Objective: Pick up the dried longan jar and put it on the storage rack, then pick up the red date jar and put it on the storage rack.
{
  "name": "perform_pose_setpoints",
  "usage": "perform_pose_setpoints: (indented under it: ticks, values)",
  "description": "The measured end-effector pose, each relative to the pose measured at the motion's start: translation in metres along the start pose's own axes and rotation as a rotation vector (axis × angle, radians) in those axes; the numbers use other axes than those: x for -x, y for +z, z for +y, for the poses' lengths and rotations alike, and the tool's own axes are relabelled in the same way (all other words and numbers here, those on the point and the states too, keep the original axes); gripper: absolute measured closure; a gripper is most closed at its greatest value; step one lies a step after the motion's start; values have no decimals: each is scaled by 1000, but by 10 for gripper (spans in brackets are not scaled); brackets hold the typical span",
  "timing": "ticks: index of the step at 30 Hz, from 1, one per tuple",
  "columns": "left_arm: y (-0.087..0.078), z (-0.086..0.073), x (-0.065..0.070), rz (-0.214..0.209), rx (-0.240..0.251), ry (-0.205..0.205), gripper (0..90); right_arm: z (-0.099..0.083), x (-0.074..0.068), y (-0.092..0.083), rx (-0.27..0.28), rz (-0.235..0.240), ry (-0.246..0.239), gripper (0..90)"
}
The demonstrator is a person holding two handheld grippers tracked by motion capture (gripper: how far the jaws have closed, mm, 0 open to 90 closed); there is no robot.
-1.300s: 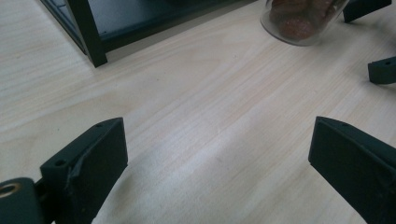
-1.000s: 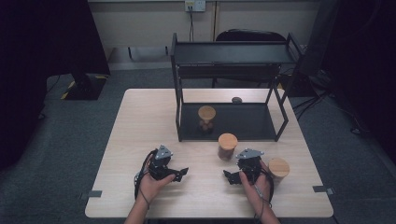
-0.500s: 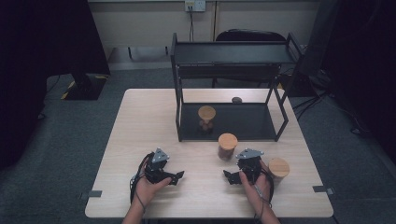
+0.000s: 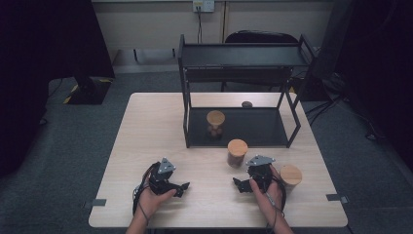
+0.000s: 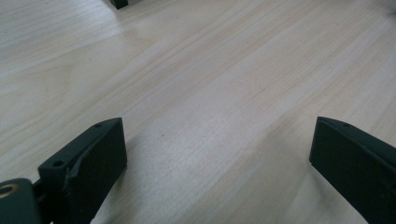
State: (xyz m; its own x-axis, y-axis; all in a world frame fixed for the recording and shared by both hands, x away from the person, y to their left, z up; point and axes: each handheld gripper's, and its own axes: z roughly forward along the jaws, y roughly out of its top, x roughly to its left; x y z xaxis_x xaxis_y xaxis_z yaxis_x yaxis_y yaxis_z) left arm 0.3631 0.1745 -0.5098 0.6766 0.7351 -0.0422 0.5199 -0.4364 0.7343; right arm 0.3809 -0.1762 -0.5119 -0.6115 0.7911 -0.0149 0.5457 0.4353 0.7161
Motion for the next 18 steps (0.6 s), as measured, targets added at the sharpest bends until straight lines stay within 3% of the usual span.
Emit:
perform_pose_setpoints:
  ticks: [5,18]
  values:
    - [-2,-3,1,15,-28,56,18,0,0,0,-1,0,0,0]
    - [-1,-3,2,22,-29,49,2,0,0,0,-2,-2,3,0]
